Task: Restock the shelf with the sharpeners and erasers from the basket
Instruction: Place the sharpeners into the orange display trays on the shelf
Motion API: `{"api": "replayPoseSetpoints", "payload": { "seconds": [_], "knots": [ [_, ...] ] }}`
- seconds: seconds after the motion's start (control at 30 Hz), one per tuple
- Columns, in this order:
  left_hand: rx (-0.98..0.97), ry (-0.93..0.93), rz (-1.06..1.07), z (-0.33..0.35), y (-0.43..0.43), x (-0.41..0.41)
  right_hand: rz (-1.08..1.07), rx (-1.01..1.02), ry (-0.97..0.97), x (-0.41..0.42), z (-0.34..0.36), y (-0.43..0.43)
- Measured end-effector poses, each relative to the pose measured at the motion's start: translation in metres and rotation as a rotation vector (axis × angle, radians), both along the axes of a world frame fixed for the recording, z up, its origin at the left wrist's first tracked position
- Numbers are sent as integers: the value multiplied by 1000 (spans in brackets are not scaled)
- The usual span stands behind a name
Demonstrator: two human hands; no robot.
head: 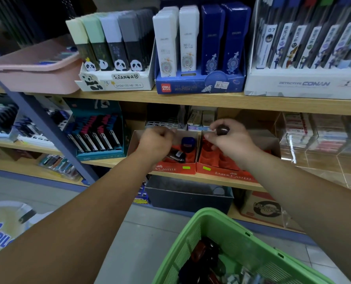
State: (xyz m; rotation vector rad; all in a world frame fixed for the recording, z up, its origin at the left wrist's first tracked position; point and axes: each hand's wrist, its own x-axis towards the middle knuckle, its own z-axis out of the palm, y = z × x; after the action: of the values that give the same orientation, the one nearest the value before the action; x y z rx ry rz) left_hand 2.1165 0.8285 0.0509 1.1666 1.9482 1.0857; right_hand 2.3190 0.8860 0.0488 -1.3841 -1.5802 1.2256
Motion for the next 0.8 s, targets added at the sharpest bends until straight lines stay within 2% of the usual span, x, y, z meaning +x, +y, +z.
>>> {"api": "replayPoseSetpoints", "payload": {
  "seconds": [0.13, 0.23, 0.37, 0.5, 0.6, 0.67, 0.8],
  "knots": [
    [-106, -375, 102, 3, -16, 6, 212, -393, 292, -7, 19, -11],
    [-146, -595, 120, 7, -19, 7, 263, -535, 422, -9, 17, -17],
    [-180, -647, 16, 12, -22, 18, 329, -602, 532, -14, 13, -19],
    [-219, -741, -114, 15, -23, 17, 282, -519, 447, -24, 8, -17],
    [-126, -773, -97, 10, -18, 7, 132, -356, 318, -25, 3, -10],
    [-46, -726, -59, 4, -14, 3, 81, -250, 183, -23, 0, -6],
    [89, -350, -60, -7, -7, 5, 21, -95, 66, -15, -4, -5]
  ]
}}
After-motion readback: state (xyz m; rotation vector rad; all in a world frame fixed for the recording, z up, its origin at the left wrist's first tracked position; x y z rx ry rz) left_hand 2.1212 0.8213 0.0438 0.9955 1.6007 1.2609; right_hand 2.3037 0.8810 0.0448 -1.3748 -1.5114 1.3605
